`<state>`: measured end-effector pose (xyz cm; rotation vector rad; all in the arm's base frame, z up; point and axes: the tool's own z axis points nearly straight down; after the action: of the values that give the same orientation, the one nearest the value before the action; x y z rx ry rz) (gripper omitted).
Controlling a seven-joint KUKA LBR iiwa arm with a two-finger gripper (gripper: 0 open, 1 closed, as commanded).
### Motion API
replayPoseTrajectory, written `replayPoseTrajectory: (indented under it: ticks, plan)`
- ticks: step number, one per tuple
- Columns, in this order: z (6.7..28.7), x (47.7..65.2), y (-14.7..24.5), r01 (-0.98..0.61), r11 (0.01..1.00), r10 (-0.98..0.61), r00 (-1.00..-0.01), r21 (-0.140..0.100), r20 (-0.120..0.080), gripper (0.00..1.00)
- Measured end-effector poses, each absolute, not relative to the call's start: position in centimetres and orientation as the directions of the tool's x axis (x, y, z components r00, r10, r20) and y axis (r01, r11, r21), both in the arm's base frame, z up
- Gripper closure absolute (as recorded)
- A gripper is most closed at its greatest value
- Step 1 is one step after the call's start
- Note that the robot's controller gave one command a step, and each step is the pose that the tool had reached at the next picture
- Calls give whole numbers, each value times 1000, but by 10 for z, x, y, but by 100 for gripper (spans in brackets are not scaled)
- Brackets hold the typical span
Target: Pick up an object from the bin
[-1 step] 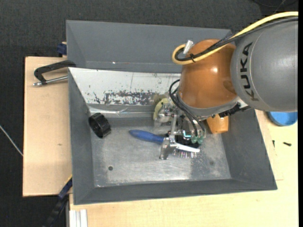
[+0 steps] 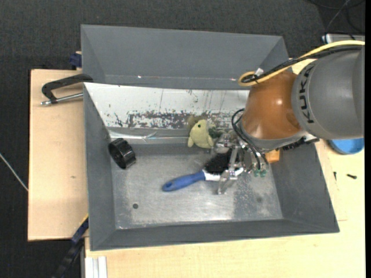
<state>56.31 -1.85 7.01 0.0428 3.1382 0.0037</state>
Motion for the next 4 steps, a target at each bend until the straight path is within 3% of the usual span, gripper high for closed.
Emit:
replayPoseTrajectory:
  ticks: [1,2,3,4]
  plan:
    - [101,575,23,168,986,168,-986,1,-3,0]
    - [100,550,38,450,893,450,-893,2,2,0]
    - [73,569,21,540,842,540,-842,-1,15,0]
    - [74,568,22,536,844,536,-844,-2,11,0]
